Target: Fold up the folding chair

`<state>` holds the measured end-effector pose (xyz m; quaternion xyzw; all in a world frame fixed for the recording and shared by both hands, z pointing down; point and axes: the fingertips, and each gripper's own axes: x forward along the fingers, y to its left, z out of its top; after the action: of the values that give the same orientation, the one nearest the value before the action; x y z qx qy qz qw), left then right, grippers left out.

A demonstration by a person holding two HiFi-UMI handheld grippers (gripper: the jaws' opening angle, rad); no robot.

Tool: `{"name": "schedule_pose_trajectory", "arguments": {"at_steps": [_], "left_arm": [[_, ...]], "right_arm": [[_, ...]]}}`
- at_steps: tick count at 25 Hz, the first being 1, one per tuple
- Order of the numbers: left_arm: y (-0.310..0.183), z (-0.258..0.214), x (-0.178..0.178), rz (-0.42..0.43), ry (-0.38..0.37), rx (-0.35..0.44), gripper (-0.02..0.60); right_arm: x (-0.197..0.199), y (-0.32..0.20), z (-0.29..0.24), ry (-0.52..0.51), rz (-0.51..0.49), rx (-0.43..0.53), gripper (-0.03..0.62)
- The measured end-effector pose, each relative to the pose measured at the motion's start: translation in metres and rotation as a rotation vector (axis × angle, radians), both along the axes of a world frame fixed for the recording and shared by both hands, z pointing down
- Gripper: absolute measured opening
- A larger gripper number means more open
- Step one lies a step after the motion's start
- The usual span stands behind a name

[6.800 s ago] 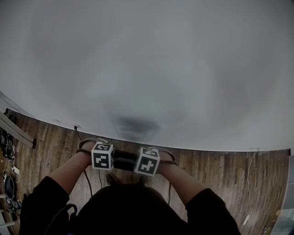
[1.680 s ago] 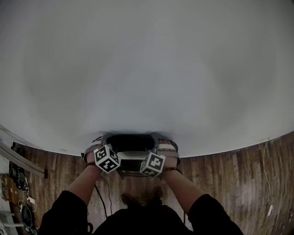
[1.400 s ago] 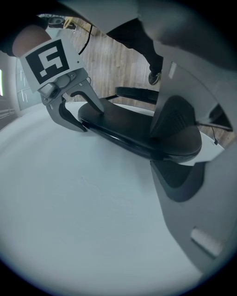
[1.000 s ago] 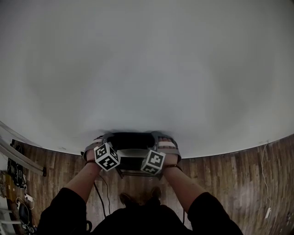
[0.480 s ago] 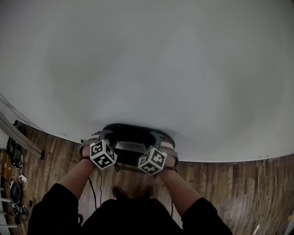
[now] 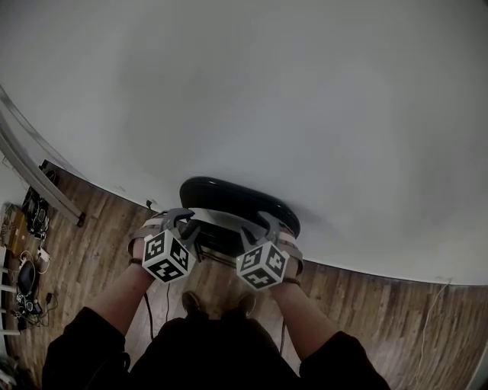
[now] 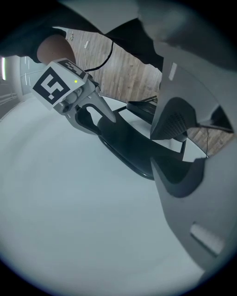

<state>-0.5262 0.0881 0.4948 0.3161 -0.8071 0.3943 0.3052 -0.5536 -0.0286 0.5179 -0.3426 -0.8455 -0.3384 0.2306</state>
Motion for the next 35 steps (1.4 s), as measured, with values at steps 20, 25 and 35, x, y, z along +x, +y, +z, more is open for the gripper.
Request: {"name": "schedule_pose_trajectory", "arguments": {"at_steps": [20,25,35], "left_arm": [[0.016,-0.011,0.167,0.138,0.056,0.361,0.094],[0.026,-0.021,0.206,0.172,0.09,0.518,0.08],[0.02,-0.036,0.261,0.203,0.135,0.64,0.063]], "right_arm": [[0.184,0.057,-0.011,0.147,0.134,-0.155,0.198],[0.231,0.086,-0.017,0.173,0.165,-0.251,0.166],[0.284,0.094,-0.028,0.24,0.202,-0.423,0.129]]}}
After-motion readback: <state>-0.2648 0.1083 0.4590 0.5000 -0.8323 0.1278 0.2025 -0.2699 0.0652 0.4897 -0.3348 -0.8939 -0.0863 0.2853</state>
